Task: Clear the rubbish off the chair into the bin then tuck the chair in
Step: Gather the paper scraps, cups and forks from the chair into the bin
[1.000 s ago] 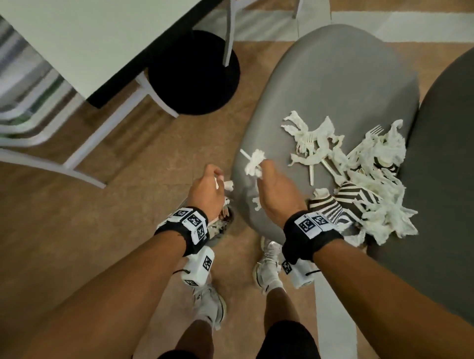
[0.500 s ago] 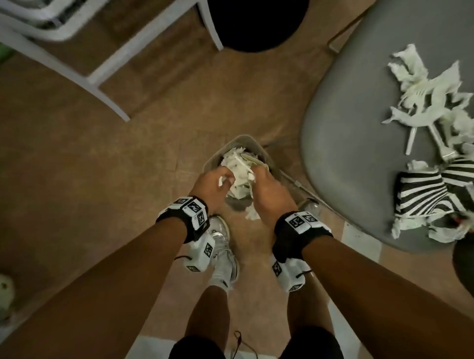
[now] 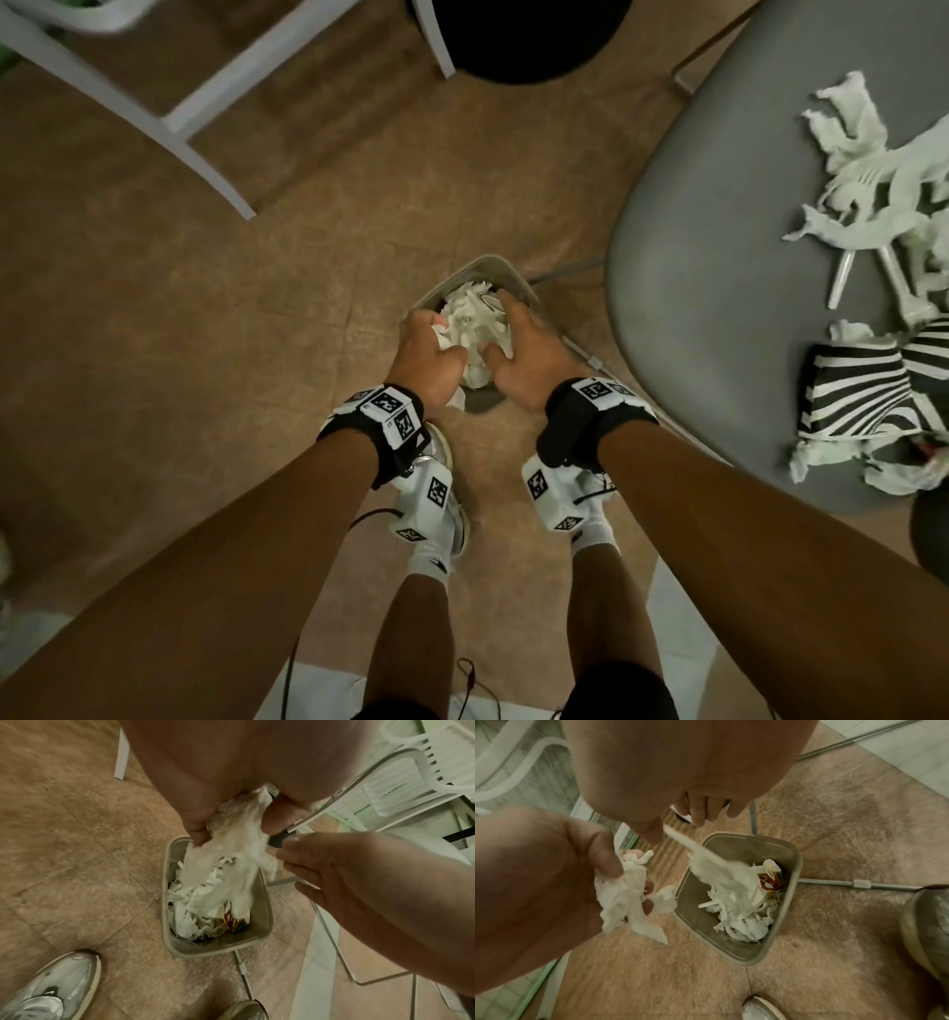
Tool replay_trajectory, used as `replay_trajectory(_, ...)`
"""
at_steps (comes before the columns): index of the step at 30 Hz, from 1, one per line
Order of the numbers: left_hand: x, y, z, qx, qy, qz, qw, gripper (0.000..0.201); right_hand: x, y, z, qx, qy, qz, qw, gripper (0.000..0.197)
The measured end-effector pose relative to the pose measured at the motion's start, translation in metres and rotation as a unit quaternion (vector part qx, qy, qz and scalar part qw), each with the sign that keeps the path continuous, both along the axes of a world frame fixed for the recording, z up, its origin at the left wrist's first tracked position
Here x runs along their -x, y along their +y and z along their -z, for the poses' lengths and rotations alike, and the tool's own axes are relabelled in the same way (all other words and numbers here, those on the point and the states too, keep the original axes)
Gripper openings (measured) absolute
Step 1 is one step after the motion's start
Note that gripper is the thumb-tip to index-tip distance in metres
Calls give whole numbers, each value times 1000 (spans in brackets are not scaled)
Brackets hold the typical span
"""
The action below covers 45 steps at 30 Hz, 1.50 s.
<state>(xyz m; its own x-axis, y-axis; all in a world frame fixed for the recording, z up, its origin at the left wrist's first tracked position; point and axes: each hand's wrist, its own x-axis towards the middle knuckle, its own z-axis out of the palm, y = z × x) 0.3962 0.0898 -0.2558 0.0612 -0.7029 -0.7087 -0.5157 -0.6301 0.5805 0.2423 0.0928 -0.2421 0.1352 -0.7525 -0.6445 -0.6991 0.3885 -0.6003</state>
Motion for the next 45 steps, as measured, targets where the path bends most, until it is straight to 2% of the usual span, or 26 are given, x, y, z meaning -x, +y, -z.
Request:
replay_trajectory(3, 1, 1, -3, 12, 13, 26, 1000, 54, 6, 1, 2, -7, 1, -13, 1000, 73)
replay_trajectory(7, 5, 1, -7, -33, 48, 63, 996, 77, 17, 11, -5, 9, -10, -4, 1000, 72)
replay_trajectory(12, 12, -12, -26, -12, -26, 116, 993, 66, 33, 20, -32, 67, 5, -58, 996, 66)
replay_trajectory(16, 24, -38, -45, 22, -46, 149, 987, 50, 42, 18, -53, 87, -52, -48, 994, 61)
replay_trajectory(18, 39, -52, -58, 31, -73, 151, 985, 37, 52, 10, -68, 116, -79, -28, 990, 54)
replay_trajectory(22, 83, -82, -88, 78, -101, 170, 977, 31, 93, -12, -102, 154, -89, 30, 984, 40)
replay_trajectory(27, 162, -107, -125, 127, -91, 261, 952, 28, 199, -24, -120, 162, -47, 149, 974, 32)
replay_trajectory(30, 220, -116, -136, 147, -77, 333, 928, 28, 279, -21, -125, 165, 37, 218, 961, 30)
replay_trajectory(34, 303, -119, -135, 183, -79, 432, 880, 32, 379, -11, -121, 133, 151, 276, 940, 31)
replay_trajectory(37, 358, -107, -133, 175, -49, 475, 861, 35, 433, -5, -115, 92, 192, 350, 912, 34)
replay_trajectory(39, 386, -90, -134, 163, -29, 516, 840, 41, 454, -3, -109, 58, 193, 374, 906, 42)
replay_trajectory(41, 408, -71, -135, 154, -10, 565, 811, 47, 466, -3, -105, 39, 178, 370, 911, 54)
replay_trajectory(45, 429, -46, -127, 170, -4, 670, 723, 61, 466, -7, -102, 5, 154, 335, 929, 68)
